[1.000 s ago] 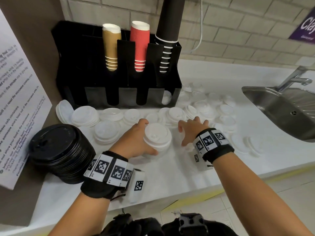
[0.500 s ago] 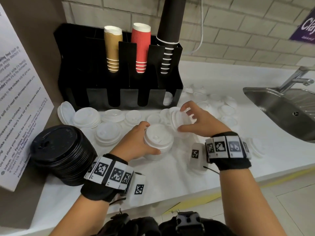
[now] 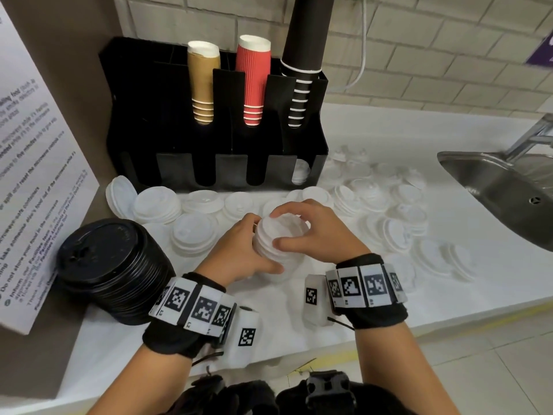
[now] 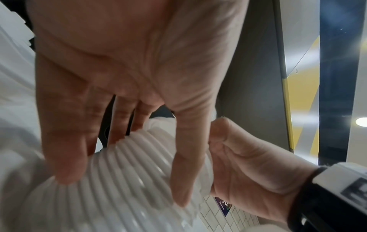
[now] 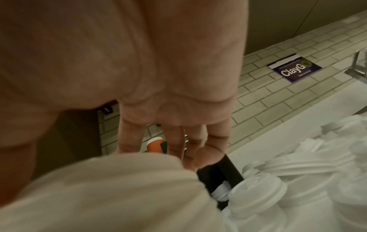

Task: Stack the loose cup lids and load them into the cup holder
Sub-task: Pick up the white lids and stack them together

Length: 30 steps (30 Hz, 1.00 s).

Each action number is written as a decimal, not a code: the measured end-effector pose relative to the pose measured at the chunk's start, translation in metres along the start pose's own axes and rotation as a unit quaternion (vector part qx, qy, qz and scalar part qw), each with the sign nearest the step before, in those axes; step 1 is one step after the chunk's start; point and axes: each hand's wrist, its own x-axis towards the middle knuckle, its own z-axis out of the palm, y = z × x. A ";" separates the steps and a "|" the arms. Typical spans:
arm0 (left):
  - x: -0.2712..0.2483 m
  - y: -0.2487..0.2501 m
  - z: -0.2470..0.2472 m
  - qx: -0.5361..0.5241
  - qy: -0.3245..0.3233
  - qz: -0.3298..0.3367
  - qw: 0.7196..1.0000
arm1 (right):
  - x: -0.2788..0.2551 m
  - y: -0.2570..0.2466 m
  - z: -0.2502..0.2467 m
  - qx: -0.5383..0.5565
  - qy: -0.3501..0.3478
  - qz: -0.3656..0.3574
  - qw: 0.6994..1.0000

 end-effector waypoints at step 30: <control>-0.005 0.007 0.001 0.028 0.024 0.025 0.999 | -0.058 0.054 -0.035 -0.191 -0.099 0.339 0.916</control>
